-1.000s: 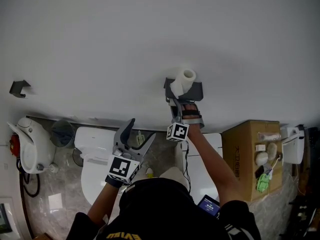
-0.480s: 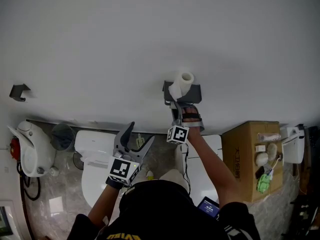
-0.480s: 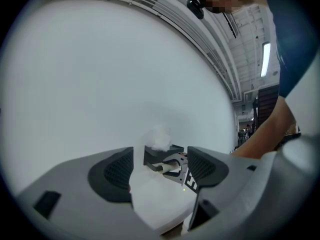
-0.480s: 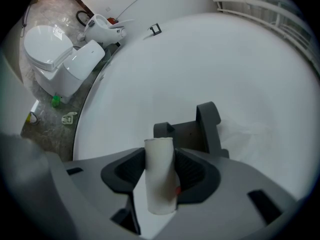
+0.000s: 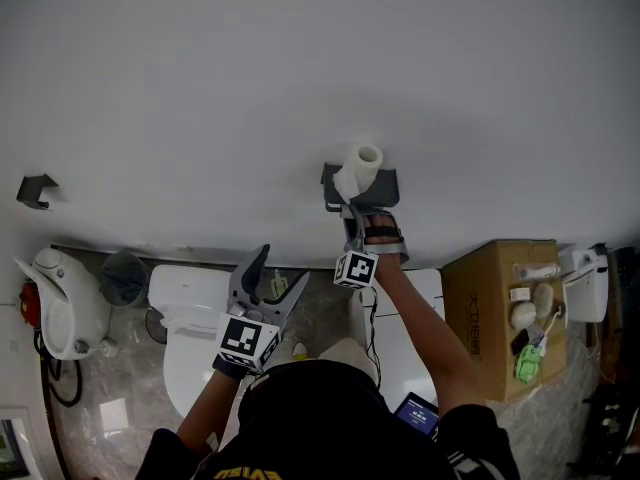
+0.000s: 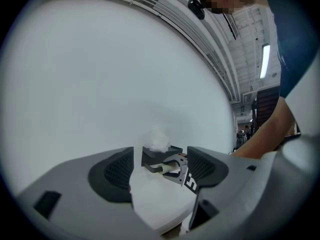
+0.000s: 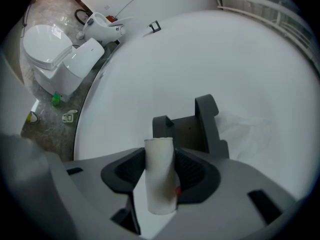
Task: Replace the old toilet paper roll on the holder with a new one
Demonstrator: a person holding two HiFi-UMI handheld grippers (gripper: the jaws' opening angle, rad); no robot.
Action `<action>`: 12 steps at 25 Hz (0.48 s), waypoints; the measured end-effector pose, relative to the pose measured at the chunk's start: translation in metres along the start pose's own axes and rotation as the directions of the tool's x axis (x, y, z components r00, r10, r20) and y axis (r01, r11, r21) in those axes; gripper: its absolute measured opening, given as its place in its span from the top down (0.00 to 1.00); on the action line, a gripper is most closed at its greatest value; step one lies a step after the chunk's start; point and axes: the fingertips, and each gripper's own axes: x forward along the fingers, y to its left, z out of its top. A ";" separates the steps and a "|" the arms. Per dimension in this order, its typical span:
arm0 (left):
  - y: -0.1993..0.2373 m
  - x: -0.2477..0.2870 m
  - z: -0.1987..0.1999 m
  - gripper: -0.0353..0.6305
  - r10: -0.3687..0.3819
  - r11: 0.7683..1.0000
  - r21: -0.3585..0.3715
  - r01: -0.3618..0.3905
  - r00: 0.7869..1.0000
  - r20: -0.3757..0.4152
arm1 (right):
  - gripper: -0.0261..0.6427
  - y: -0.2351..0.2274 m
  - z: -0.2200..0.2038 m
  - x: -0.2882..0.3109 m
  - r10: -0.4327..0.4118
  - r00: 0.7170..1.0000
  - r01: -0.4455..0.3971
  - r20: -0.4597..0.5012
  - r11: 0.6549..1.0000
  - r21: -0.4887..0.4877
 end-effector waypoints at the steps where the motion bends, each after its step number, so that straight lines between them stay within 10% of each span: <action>1: 0.000 0.000 0.000 0.43 -0.002 1.000 -0.001 0.002 1.000 0.000 | 0.68 0.000 -0.001 0.000 0.001 1.000 -0.001 -0.004 1.000 0.000; 12: -0.006 0.002 -0.001 0.43 -0.013 1.000 -0.009 0.013 1.000 0.001 | 0.68 -0.002 -0.020 -0.003 -0.004 0.999 0.005 -0.043 1.000 0.024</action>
